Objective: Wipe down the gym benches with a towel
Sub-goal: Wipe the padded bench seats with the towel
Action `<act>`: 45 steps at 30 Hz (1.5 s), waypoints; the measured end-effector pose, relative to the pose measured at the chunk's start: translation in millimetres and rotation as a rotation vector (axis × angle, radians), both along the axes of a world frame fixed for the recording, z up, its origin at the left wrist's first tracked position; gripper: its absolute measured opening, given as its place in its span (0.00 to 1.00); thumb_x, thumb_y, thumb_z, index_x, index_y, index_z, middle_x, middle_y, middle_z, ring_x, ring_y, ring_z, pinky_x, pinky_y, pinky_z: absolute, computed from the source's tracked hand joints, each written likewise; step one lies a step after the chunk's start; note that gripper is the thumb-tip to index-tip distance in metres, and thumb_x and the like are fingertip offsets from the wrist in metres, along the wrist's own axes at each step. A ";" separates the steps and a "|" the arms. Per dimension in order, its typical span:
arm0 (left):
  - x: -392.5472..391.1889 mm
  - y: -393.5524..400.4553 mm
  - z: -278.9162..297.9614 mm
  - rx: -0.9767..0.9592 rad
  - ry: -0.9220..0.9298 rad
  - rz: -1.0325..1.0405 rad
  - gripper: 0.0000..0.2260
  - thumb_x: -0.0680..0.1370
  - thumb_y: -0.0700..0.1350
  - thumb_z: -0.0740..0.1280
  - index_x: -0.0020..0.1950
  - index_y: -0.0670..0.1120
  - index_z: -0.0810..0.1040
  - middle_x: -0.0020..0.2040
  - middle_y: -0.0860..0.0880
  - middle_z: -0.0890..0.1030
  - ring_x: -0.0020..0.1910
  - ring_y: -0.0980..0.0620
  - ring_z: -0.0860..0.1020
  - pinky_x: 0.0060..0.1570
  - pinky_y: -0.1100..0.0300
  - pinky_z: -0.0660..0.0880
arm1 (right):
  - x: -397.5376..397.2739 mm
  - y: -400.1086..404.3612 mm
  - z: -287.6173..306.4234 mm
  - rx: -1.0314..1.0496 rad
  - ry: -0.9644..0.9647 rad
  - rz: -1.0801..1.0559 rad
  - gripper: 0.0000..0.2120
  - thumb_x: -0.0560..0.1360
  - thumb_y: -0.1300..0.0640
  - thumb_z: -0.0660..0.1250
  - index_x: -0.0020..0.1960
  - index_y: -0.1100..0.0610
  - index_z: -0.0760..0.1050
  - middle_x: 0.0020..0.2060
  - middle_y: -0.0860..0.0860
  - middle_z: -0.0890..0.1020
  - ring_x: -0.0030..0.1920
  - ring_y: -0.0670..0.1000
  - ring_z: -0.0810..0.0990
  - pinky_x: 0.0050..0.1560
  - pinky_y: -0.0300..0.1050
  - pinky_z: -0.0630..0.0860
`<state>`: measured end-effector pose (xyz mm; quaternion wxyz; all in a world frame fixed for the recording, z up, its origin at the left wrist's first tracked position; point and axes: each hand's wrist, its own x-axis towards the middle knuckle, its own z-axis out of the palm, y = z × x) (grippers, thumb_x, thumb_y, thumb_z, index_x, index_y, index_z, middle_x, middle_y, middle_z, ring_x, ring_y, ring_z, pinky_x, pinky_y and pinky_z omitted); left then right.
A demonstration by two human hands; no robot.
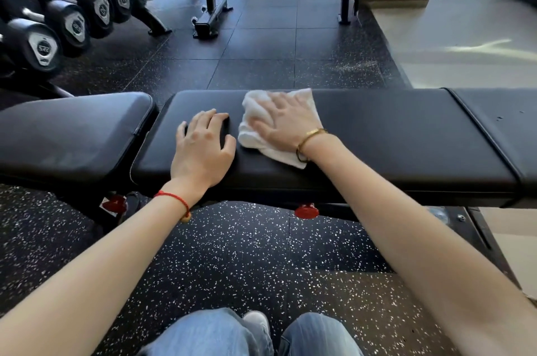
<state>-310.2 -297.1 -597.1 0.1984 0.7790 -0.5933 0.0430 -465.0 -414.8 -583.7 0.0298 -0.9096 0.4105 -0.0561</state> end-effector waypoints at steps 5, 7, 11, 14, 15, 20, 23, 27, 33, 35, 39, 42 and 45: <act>0.2 1.5 -0.8 -0.003 0.006 -0.008 0.27 0.75 0.53 0.52 0.71 0.47 0.71 0.74 0.45 0.70 0.75 0.47 0.64 0.75 0.43 0.56 | -85.6 28.1 1.2 -0.067 -0.099 0.079 0.36 0.76 0.35 0.42 0.77 0.50 0.63 0.72 0.52 0.70 0.72 0.55 0.67 0.73 0.58 0.57; -2.1 1.4 -0.5 0.002 0.012 -0.004 0.27 0.75 0.53 0.52 0.71 0.46 0.71 0.74 0.45 0.69 0.75 0.47 0.63 0.75 0.43 0.54 | -119.3 1.8 2.8 -0.080 -0.080 -0.049 0.38 0.74 0.34 0.40 0.75 0.52 0.66 0.69 0.54 0.73 0.69 0.58 0.70 0.69 0.61 0.62; -6.6 2.3 0.6 0.016 0.017 0.007 0.26 0.77 0.52 0.52 0.73 0.46 0.69 0.75 0.44 0.67 0.76 0.47 0.61 0.76 0.43 0.52 | -131.1 -44.3 4.5 -0.053 0.006 -0.309 0.39 0.74 0.32 0.39 0.76 0.51 0.63 0.72 0.56 0.70 0.71 0.57 0.67 0.71 0.57 0.60; -8.7 1.2 0.7 0.031 0.016 0.009 0.22 0.81 0.48 0.57 0.74 0.45 0.68 0.76 0.43 0.66 0.77 0.46 0.60 0.76 0.44 0.51 | -110.6 -24.0 -7.5 -0.023 0.005 -0.204 0.35 0.77 0.33 0.43 0.78 0.49 0.58 0.75 0.55 0.66 0.74 0.56 0.63 0.73 0.54 0.55; -9.3 0.6 1.0 0.040 0.005 0.011 0.22 0.81 0.47 0.58 0.75 0.45 0.67 0.76 0.42 0.65 0.77 0.45 0.59 0.76 0.43 0.51 | -107.5 -9.7 -8.6 -0.032 -0.006 -0.144 0.37 0.76 0.32 0.41 0.78 0.49 0.57 0.75 0.53 0.65 0.74 0.55 0.62 0.73 0.53 0.54; -14.7 -2.7 6.8 0.099 -0.070 -0.011 0.21 0.83 0.47 0.55 0.75 0.45 0.66 0.76 0.44 0.66 0.76 0.45 0.60 0.75 0.41 0.54 | -142.0 55.0 -5.3 -0.020 -0.098 -0.071 0.35 0.76 0.33 0.40 0.78 0.47 0.58 0.75 0.46 0.65 0.76 0.49 0.59 0.75 0.50 0.51; -35.5 -7.7 7.8 0.113 -0.065 -0.059 0.22 0.83 0.49 0.55 0.76 0.46 0.65 0.76 0.44 0.65 0.77 0.46 0.59 0.75 0.41 0.53 | -183.1 66.5 -1.8 -0.054 -0.115 -0.201 0.32 0.79 0.35 0.43 0.78 0.47 0.58 0.75 0.46 0.64 0.75 0.50 0.59 0.72 0.44 0.46; -71.1 -22.5 5.5 0.089 -0.056 -0.153 0.24 0.82 0.50 0.56 0.78 0.48 0.61 0.78 0.45 0.62 0.78 0.46 0.57 0.76 0.41 0.50 | -230.4 36.2 3.5 -0.008 -0.085 -0.451 0.31 0.81 0.37 0.46 0.79 0.50 0.57 0.77 0.52 0.61 0.76 0.53 0.58 0.72 0.44 0.45; -96.1 -33.3 4.9 0.157 0.044 -0.114 0.24 0.82 0.53 0.54 0.78 0.50 0.59 0.79 0.43 0.57 0.79 0.44 0.50 0.76 0.38 0.43 | -203.0 -54.3 7.9 0.025 0.047 -0.566 0.31 0.80 0.36 0.46 0.76 0.53 0.63 0.73 0.57 0.67 0.73 0.58 0.65 0.73 0.55 0.56; -98.4 -32.7 2.1 0.136 0.033 -0.102 0.24 0.82 0.53 0.54 0.77 0.50 0.59 0.78 0.43 0.57 0.79 0.44 0.50 0.76 0.38 0.43 | -169.7 -69.4 15.1 -0.003 0.102 -0.490 0.28 0.78 0.37 0.46 0.68 0.50 0.70 0.65 0.56 0.76 0.64 0.58 0.73 0.62 0.55 0.64; -96.4 -32.9 2.0 0.105 0.028 -0.095 0.23 0.81 0.54 0.56 0.76 0.50 0.62 0.76 0.44 0.61 0.78 0.44 0.53 0.76 0.38 0.46 | -122.0 -56.8 8.4 0.019 0.044 -0.254 0.30 0.80 0.36 0.47 0.75 0.51 0.65 0.71 0.55 0.71 0.71 0.57 0.68 0.69 0.54 0.60; -96.6 -32.9 0.9 0.085 0.039 -0.099 0.22 0.81 0.54 0.57 0.74 0.51 0.64 0.75 0.44 0.63 0.77 0.45 0.55 0.75 0.38 0.47 | -139.1 -22.1 3.8 0.045 -0.051 -0.088 0.31 0.81 0.37 0.50 0.80 0.49 0.56 0.76 0.51 0.63 0.76 0.52 0.58 0.74 0.48 0.49; -95.3 -32.3 0.7 0.068 0.039 -0.097 0.22 0.80 0.54 0.57 0.74 0.51 0.65 0.75 0.45 0.63 0.77 0.45 0.56 0.75 0.38 0.48 | -181.2 20.3 5.9 0.007 -0.113 0.027 0.32 0.79 0.34 0.48 0.79 0.47 0.57 0.75 0.45 0.63 0.75 0.48 0.59 0.74 0.45 0.48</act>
